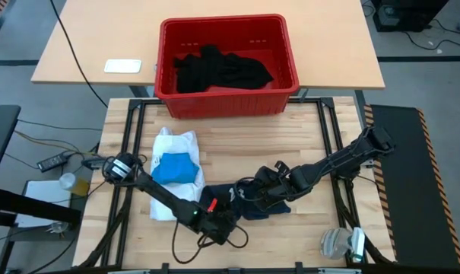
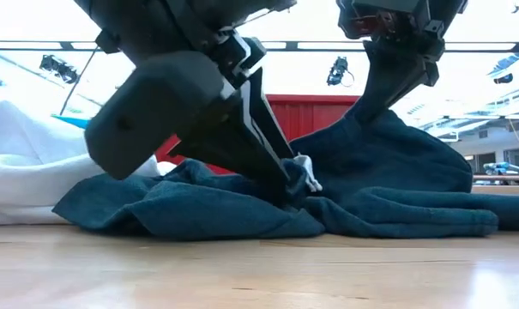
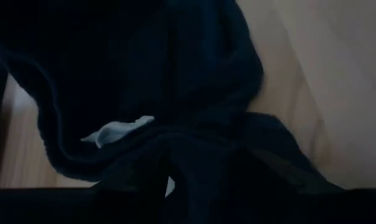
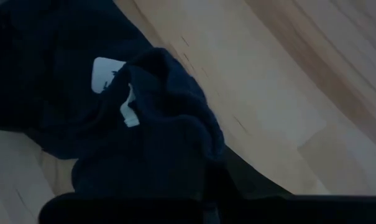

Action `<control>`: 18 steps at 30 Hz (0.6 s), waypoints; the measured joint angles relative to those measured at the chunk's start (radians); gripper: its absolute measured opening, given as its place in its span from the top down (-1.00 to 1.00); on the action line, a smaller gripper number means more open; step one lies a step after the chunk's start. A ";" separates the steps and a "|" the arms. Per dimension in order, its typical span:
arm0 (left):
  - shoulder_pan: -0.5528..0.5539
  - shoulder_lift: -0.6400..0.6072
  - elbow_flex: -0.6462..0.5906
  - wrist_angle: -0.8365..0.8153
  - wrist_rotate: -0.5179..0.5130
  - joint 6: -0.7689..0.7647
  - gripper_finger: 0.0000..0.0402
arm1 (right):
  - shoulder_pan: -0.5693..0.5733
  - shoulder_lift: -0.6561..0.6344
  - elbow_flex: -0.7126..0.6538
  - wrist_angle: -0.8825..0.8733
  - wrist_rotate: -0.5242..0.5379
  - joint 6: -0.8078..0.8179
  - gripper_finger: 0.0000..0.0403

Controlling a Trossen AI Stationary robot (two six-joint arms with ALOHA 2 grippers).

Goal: Fold laundry
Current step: Fold the dark blue underwear

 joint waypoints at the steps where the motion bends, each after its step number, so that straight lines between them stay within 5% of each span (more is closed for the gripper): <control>1: 0.000 0.000 0.000 -0.008 0.001 -0.002 0.06 | 0.000 0.000 0.000 0.002 0.000 0.000 0.91; 11: 0.003 0.000 0.000 -0.100 0.010 -0.051 0.06 | 0.000 0.000 0.000 0.014 -0.001 -0.005 0.90; 18: 0.046 0.000 -0.001 -0.097 0.071 -0.070 0.33 | 0.001 0.000 0.000 0.049 -0.008 -0.024 0.90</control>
